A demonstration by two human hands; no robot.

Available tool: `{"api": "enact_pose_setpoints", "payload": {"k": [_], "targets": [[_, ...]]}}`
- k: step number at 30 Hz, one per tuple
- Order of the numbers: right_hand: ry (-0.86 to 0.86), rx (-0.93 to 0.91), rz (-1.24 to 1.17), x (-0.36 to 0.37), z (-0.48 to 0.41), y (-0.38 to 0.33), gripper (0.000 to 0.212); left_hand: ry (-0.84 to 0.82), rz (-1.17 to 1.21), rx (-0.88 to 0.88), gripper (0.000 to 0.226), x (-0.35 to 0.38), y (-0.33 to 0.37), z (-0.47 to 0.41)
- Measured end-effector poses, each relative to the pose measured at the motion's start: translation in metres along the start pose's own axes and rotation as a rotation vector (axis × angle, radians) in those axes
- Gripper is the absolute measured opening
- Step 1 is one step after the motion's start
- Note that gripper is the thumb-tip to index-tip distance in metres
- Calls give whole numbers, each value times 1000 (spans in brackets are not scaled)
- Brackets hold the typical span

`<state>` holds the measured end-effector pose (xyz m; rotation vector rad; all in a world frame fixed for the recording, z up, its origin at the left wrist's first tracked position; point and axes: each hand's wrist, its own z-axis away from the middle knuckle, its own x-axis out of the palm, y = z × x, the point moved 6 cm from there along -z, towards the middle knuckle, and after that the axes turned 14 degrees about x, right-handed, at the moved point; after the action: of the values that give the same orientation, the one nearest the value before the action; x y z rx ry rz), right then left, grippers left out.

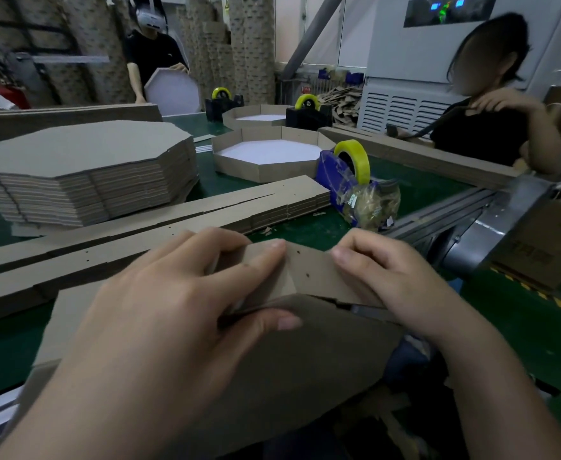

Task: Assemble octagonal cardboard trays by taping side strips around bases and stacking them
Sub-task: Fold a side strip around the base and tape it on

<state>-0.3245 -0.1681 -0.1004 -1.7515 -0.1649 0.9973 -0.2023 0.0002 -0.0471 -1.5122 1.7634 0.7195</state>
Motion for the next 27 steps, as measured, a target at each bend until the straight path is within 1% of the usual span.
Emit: {"api": "enact_pose_setpoints", "payload": {"k": [2, 6, 10, 15, 19, 22, 24, 27], "targets": [[65, -49, 19, -11, 4, -1, 40, 36, 24, -14, 52, -3, 1, 3], [134, -132, 35, -19, 13, -3, 31, 102, 96, -55, 52, -9, 2, 7], [223, -220, 65, -17, 18, -8, 29, 149, 182, -56, 48, -4, 3, 15], [329, -342, 104, -6, 20, -11, 29, 142, 274, -117, 53, 11, -8, 36], [380, -385, 118, 8, 20, -13, 31, 89, 295, -117, 46, 10, -18, 43], [398, -412, 122, 14, 19, -17, 33, -3, 267, -75, 39, 7, -17, 31], [398, -426, 134, 19, 17, -23, 33, -96, 167, 2, 37, 11, -8, 15], [379, -428, 143, 25, 14, -28, 35, -232, 3, 114, 42, 21, 4, -5]]}}
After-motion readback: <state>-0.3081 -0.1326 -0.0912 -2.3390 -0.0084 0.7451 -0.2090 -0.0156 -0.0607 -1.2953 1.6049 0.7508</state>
